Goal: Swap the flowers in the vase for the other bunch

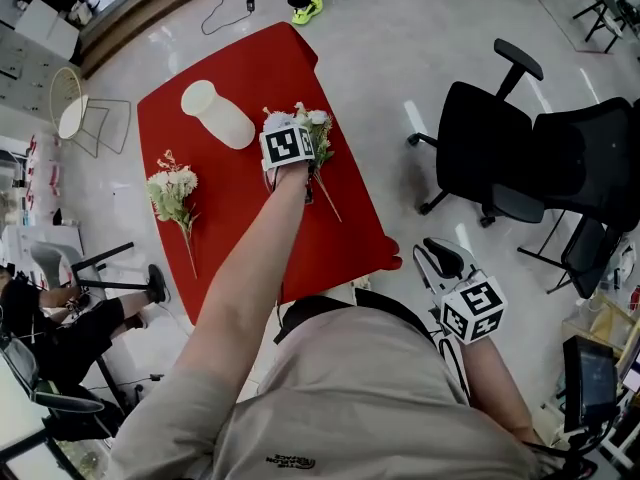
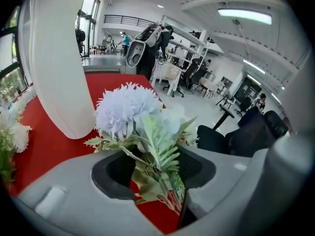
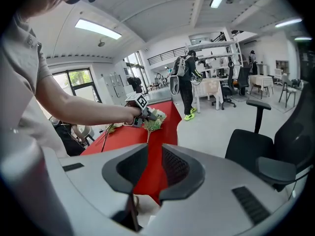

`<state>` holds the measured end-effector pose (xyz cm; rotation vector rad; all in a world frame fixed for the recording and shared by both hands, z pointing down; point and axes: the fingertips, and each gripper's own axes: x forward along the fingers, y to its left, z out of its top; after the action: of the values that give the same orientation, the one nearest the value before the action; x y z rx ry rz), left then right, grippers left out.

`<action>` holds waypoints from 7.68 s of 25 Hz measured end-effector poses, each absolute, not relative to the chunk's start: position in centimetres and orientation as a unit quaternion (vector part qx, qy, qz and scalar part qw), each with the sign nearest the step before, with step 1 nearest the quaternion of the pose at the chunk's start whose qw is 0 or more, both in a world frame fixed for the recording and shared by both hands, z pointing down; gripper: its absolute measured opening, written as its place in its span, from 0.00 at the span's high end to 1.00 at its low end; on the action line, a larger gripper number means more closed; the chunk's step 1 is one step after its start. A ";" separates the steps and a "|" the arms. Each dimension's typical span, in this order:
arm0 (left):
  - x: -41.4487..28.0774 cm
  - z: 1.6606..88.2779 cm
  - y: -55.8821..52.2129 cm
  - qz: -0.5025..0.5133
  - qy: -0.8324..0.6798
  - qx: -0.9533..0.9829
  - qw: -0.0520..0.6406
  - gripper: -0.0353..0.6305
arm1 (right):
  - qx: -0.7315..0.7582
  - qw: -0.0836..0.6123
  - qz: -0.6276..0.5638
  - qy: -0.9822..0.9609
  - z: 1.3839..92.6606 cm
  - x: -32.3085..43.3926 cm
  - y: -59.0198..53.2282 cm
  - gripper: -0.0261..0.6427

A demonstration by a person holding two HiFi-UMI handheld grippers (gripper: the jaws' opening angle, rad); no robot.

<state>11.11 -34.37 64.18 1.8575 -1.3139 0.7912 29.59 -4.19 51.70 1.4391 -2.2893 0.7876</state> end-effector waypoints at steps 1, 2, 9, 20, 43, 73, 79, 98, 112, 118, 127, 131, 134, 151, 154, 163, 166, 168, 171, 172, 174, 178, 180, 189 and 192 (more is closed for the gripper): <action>10.9 64.2 -34.4 0.309 -0.511 0.719 0.355 0.60 | 0.505 0.162 0.277 -0.802 51.8 29.7 -4.2 0.82; 10.7 64.1 -34.4 0.310 -0.514 0.719 0.350 0.69 | 0.504 0.161 0.278 -0.801 51.8 29.7 -4.2 0.82; 10.1 62.9 -33.9 0.286 -0.516 0.731 0.343 0.85 | 0.493 0.163 0.281 -0.807 52.1 29.0 -4.7 0.82; 9.4 57.5 -32.2 0.215 -0.491 0.777 0.330 0.89 | 0.476 0.161 0.268 -0.822 51.6 25.8 -5.3 0.82; 4.9 32.9 -29.2 0.020 -0.419 0.885 0.200 0.89 | 0.443 0.170 0.236 -0.848 49.9 15.8 -5.5 0.82; -8.5 19.0 -39.9 -0.145 -0.467 0.871 0.048 0.89 | 0.491 0.183 0.233 -0.819 48.6 11.2 -4.7 0.83; -9.4 20.1 -42.1 -0.157 -0.476 0.864 0.046 0.89 | 0.502 0.188 0.241 -0.809 49.0 11.2 -4.4 0.83; -8.4 23.9 -44.5 -0.151 -0.482 0.863 0.032 0.89 | 0.514 0.194 0.255 -0.795 49.8 12.3 -4.4 0.83; -8.2 29.4 -43.6 -0.131 -0.475 0.869 0.046 0.89 | 0.501 0.200 0.257 -0.802 50.2 11.4 -5.4 0.83; -7.7 31.1 -43.0 -0.115 -0.469 0.875 0.039 0.89 | 0.500 0.199 0.259 -0.802 50.2 11.2 -5.6 0.83; -6.7 33.4 -41.7 -0.079 -0.460 0.884 0.026 0.89 | 0.497 0.198 0.262 -0.803 50.2 10.9 -5.7 0.83; -6.6 34.4 -41.3 -0.059 -0.463 0.884 0.026 0.89 | 0.495 0.196 0.262 -0.805 50.0 10.8 -5.8 0.83; -6.6 35.2 -41.1 -0.045 -0.464 0.884 0.024 0.86 | 0.494 0.195 0.262 -0.806 50.0 10.7 -5.8 0.83; -5.7 38.8 -39.1 0.016 -0.450 0.892 0.034 0.63 | 0.482 0.187 0.261 -0.815 50.4 11.2 -5.9 0.82; -6.0 39.5 -38.7 0.026 -0.450 0.892 0.040 0.59 | 0.479 0.186 0.259 -0.818 50.4 11.1 -5.8 0.83; -6.7 40.5 -38.4 0.044 -0.459 0.885 0.058 0.53 | 0.466 0.183 0.258 -0.826 50.2 11.1 -6.2 0.82; -7.1 41.1 -38.1 0.049 -0.464 0.882 0.066 0.50 | 0.461 0.181 0.257 -0.830 50.3 11.1 -6.2 0.83; -7.3 41.4 -37.9 0.054 -0.467 0.880 0.069 0.49 | 0.458 0.181 0.256 -0.832 50.3 11.2 -6.2 0.82; -7.5 41.7 -37.6 0.059 -0.469 0.878 0.070 0.48 | 0.454 0.181 0.253 -0.835 50.3 11.4 -6.5 0.83; -7.6 41.8 -37.5 0.061 -0.470 0.878 0.070 0.48 | 0.453 0.181 0.252 -0.836 50.2 11.5 -6.6 0.83; -7.6 42.1 -37.1 0.065 -0.472 0.876 0.073 0.47 | 0.450 0.180 0.250 -0.838 50.1 11.8 -6.7 0.83; -7.9 42.3 -36.3 0.071 -0.477 0.873 0.074 0.47 | 0.442 0.181 0.245 -0.844 49.9 12.1 -7.1 0.83; -7.9 42.3 -35.9 0.073 -0.480 0.871 0.072 0.47 | 0.437 0.182 0.242 -0.847 49.8 12.2 -7.4 0.82; -9.1 43.0 -31.9 0.064 -0.506 0.855 0.094 0.47 | 0.410 0.188 0.225 -0.864 49.6 13.8 -8.8 0.83; -9.0 42.8 -29.6 0.058 -0.513 0.850 0.101 0.47 | 0.393 0.192 0.217 -0.873 49.6 14.2 -9.0 0.83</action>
<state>-8.99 -29.59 42.85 2.5130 -1.5167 0.1714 14.22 -9.04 49.59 1.1028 -2.4490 0.6098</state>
